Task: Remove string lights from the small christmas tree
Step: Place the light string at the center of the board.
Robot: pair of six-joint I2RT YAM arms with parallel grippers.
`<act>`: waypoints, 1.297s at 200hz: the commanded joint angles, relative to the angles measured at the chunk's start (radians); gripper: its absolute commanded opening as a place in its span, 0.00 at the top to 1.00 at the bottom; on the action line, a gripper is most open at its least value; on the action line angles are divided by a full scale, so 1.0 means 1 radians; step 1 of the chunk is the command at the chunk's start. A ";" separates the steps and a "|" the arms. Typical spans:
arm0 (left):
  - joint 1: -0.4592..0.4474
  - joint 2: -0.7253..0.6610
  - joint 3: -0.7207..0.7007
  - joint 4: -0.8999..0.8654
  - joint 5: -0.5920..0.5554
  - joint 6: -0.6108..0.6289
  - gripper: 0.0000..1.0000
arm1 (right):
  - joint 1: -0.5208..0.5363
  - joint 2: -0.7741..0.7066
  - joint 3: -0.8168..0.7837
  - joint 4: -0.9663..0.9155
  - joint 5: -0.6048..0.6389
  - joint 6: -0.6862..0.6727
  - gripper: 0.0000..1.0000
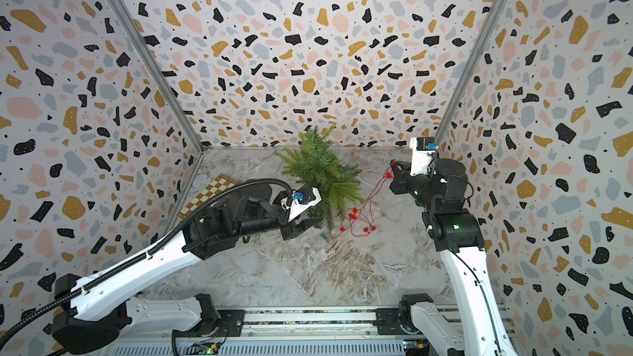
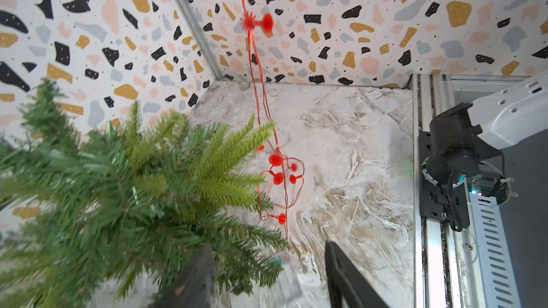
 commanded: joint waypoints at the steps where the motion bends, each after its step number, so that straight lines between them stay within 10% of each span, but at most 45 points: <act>1: 0.012 -0.047 -0.022 -0.023 -0.068 -0.040 0.41 | 0.047 0.010 0.063 0.043 -0.079 0.008 1.00; 106: 0.050 -0.126 -0.076 -0.045 -0.112 -0.040 0.40 | 0.060 -0.005 0.248 -0.061 0.053 -0.011 1.00; 165: 0.068 -0.143 -0.100 -0.048 -0.097 -0.048 0.40 | 0.043 -0.021 0.061 -0.144 0.302 0.008 1.00; 259: 0.115 -0.187 -0.165 -0.072 -0.095 -0.084 0.40 | -0.294 0.091 -0.178 0.076 0.276 0.085 1.00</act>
